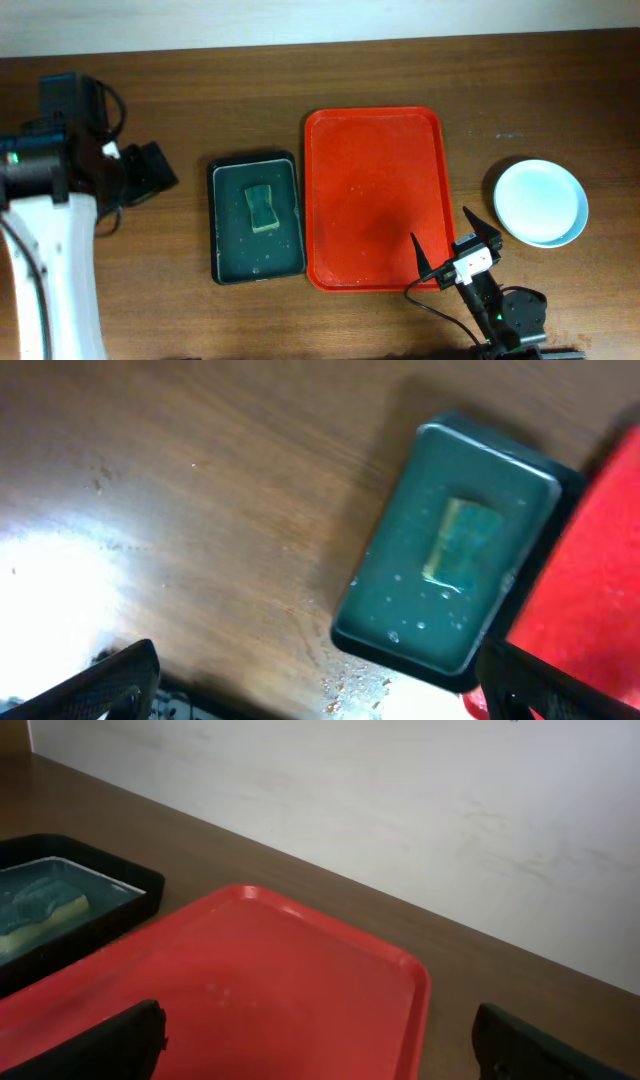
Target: Clean dirty plates on tray and stack at the side
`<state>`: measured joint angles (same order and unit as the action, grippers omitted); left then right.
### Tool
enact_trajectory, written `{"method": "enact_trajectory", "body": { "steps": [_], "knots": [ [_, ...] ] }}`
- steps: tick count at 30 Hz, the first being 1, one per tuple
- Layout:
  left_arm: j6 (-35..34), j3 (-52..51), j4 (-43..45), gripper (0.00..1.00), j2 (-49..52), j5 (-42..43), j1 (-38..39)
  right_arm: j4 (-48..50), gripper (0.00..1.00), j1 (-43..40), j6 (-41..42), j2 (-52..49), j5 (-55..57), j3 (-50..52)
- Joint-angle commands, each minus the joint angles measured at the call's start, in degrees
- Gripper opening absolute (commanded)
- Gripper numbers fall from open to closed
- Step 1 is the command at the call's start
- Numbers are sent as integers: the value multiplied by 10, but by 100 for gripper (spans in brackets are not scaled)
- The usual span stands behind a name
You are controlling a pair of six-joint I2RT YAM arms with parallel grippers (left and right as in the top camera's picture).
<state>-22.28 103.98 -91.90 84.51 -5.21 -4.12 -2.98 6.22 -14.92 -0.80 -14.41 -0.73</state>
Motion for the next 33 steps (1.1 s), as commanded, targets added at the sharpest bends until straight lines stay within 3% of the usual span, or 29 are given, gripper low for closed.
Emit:
{"method": "enact_trajectory", "body": {
  "steps": [1, 6, 18, 21, 27, 33],
  "knots": [
    [1, -4, 63, 99, -107, -67, 66, -2, 98, 1, 8, 4, -3, 4],
    [1, -92, 207, 99, -207, -77, 88, -2, 98, 1, 8, 4, -3, 4],
    [1, -649, 653, 99, -556, -24, 86, -2, 98, 1, 8, 4, -3, 4],
    [1, -794, 759, 100, -693, -16, 83, -2, 98, 1, 8, 4, -3, 4],
    [-2, -925, 834, 99, -843, 8, 51, -2, 98, 1, 8, 4, -3, 4],
    [-2, -1002, 876, 99, -842, 8, 51, -2, 98, 1, 8, 4, -3, 4]
  ]
}}
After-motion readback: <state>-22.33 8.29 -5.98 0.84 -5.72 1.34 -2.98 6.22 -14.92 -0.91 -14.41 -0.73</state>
